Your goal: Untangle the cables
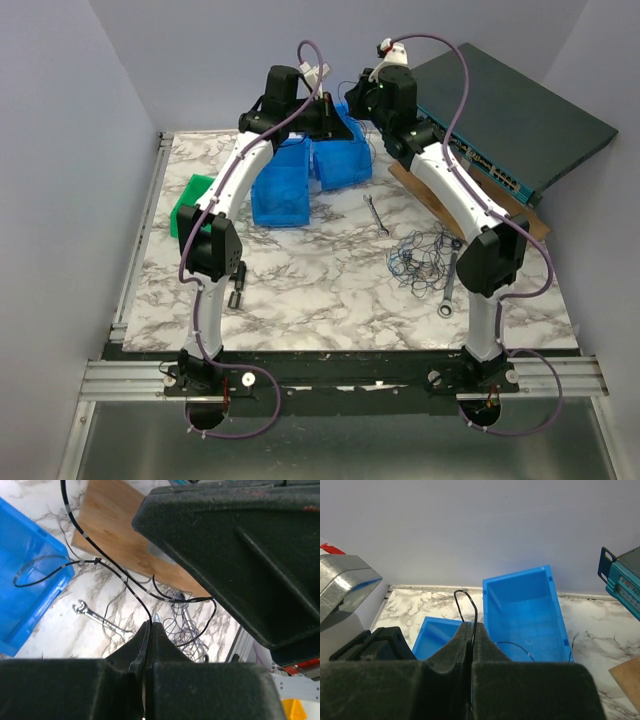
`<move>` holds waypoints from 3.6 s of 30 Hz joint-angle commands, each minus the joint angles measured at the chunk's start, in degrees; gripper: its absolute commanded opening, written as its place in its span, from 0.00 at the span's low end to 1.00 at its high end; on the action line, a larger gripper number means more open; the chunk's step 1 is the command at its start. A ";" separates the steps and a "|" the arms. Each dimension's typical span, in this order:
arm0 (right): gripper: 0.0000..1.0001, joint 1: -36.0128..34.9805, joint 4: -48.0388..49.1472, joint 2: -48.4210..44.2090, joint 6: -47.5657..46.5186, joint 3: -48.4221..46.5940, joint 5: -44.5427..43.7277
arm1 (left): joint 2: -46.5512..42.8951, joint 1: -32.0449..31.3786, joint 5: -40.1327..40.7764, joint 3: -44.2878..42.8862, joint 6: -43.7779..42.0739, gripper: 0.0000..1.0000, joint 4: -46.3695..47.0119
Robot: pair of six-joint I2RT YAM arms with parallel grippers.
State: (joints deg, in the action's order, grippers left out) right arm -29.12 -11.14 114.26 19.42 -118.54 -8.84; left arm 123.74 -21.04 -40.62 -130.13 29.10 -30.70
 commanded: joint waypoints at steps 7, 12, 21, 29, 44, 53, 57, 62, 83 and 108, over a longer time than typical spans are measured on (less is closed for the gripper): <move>0.01 2.49 6.12 9.12 -1.14 -5.34 0.63 | 12.81 5.96 -7.72 -8.37 16.49 0.00 17.85; 0.01 2.90 7.38 14.94 -1.61 -9.22 0.99 | 16.05 6.62 -4.20 -8.34 17.68 0.00 16.97; 0.01 3.02 17.69 19.28 -4.94 -4.52 1.34 | 16.08 7.19 -1.08 -6.73 17.51 0.27 13.65; 0.01 3.11 14.43 23.55 -5.25 -8.16 -4.68 | 8.03 7.33 2.92 0.38 14.14 0.47 7.95; 0.72 2.52 5.89 26.15 -5.21 -11.06 1.60 | -17.44 7.37 12.65 22.75 5.13 0.60 5.82; 0.78 1.17 0.63 12.76 -4.11 -4.78 4.82 | -31.89 6.42 16.43 40.77 4.96 0.62 11.09; 0.88 -0.03 -1.31 4.30 -2.93 5.17 5.54 | -38.98 5.03 18.38 51.99 5.33 0.65 15.97; 0.90 -0.82 2.07 -10.51 -0.28 25.76 5.31 | -49.19 3.35 22.65 66.88 6.53 0.70 23.89; 0.91 -0.83 0.63 -46.59 11.62 80.08 -8.47 | -79.23 -9.38 40.08 110.56 0.61 0.99 41.71; 0.41 -0.79 9.36 -24.57 15.84 79.02 -3.38 | -78.85 -14.12 37.33 114.26 -6.34 0.99 49.68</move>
State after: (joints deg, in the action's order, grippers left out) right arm -30.00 -7.09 87.05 35.31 -39.99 -22.70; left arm 45.84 -34.76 -2.02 -16.36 23.57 16.73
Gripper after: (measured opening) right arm 0.618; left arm 0.984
